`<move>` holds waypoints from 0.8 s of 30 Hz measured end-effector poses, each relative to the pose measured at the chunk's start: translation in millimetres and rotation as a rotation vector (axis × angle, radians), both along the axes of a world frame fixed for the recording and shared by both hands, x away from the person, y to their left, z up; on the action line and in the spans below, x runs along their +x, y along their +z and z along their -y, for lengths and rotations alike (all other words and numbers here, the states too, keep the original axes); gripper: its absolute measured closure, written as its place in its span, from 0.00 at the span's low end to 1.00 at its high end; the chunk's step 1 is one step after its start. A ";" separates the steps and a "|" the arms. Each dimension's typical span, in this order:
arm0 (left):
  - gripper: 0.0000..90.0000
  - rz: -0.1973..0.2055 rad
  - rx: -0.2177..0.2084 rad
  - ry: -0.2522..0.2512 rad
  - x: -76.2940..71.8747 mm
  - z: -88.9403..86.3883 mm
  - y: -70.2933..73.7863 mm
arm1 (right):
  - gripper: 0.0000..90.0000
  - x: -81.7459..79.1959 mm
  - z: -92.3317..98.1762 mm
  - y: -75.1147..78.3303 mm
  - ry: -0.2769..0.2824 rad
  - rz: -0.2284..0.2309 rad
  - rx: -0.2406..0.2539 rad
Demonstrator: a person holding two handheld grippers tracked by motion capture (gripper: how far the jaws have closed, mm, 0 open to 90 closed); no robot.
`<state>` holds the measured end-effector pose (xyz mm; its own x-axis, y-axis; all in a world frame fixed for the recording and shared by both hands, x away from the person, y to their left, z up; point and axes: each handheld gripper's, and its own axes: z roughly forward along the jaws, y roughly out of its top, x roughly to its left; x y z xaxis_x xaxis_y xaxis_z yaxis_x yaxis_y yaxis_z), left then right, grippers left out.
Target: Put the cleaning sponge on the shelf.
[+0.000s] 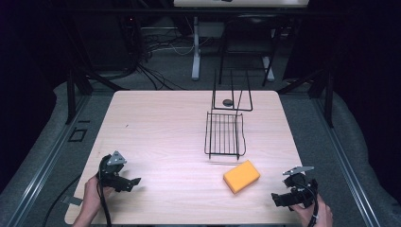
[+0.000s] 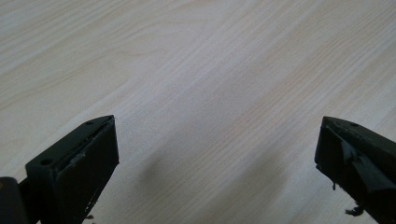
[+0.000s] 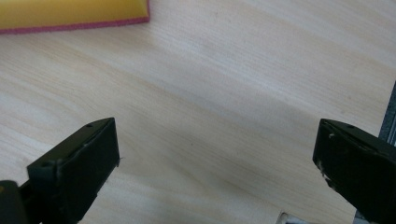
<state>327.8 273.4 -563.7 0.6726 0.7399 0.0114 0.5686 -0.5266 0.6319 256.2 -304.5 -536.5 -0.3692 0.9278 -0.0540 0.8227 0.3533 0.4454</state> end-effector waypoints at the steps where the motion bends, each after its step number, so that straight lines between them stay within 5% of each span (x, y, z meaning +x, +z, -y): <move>1: 0.00 0.000 -0.003 0.002 -0.1 0.0 -0.1 | 0.00 0.4 -0.7 1.0 0.001 0.003 0.003; 13: 0.00 0.006 -0.021 0.003 -0.3 -0.4 0.0 | 0.00 4.1 -12.7 15.1 0.027 0.067 0.068; 24: 0.00 0.019 -0.006 0.000 -1.1 2.2 -0.9 | 0.00 19.5 -25.5 20.8 0.076 0.069 0.157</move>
<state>326.7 271.2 -564.5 0.6721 0.7402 0.0202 0.5565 -0.5228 0.6458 275.6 -279.0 -515.7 -0.4386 0.8966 0.0614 0.7617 0.3347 0.5548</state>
